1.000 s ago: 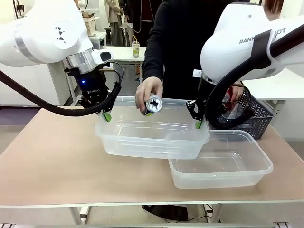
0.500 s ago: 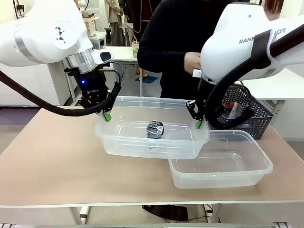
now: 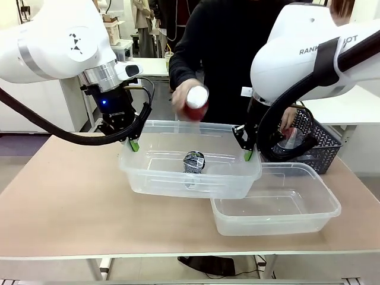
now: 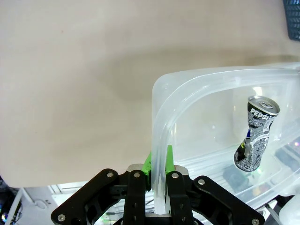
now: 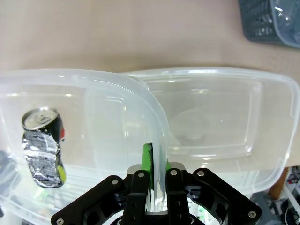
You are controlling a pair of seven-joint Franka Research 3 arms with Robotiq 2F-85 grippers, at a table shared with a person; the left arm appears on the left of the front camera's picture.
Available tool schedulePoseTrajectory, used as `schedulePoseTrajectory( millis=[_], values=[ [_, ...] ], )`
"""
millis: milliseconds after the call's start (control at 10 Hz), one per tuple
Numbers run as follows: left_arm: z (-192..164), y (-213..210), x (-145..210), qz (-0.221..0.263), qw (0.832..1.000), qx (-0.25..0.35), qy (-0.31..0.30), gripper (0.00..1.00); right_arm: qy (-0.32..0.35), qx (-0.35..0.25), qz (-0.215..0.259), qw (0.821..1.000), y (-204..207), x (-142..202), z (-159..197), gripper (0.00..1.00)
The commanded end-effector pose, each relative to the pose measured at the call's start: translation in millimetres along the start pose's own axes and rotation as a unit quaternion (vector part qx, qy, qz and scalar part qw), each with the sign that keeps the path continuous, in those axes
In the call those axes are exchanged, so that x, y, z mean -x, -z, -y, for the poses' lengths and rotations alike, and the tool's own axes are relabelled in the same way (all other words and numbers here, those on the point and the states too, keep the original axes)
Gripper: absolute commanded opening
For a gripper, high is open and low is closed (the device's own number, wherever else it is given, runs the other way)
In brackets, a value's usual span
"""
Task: Sort the waste into each basket.
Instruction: Offer the picked Organizing box to the human.
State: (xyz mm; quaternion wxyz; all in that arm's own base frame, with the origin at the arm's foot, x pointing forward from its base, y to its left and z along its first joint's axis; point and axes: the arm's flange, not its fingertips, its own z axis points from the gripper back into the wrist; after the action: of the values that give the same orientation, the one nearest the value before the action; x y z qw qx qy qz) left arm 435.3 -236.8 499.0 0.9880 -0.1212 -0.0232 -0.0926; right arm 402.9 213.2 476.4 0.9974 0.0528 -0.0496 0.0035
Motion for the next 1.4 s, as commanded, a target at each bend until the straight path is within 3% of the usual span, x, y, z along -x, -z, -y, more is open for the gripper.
schedulePoseTrajectory(
  millis=[0,1300],
  values=[
    [1.7,-5.7,-1.3,0.004,1.000,0.004,0.006,0.07,0.000,0.000,-0.003,1.000,-0.7,1.0,1.5,0.05],
    [1.7,-5.7,-1.3,0.004,1.000,0.004,0.006,0.07,0.000,0.000,-0.003,1.000,-0.7,1.0,1.5,0.05]
  ],
)
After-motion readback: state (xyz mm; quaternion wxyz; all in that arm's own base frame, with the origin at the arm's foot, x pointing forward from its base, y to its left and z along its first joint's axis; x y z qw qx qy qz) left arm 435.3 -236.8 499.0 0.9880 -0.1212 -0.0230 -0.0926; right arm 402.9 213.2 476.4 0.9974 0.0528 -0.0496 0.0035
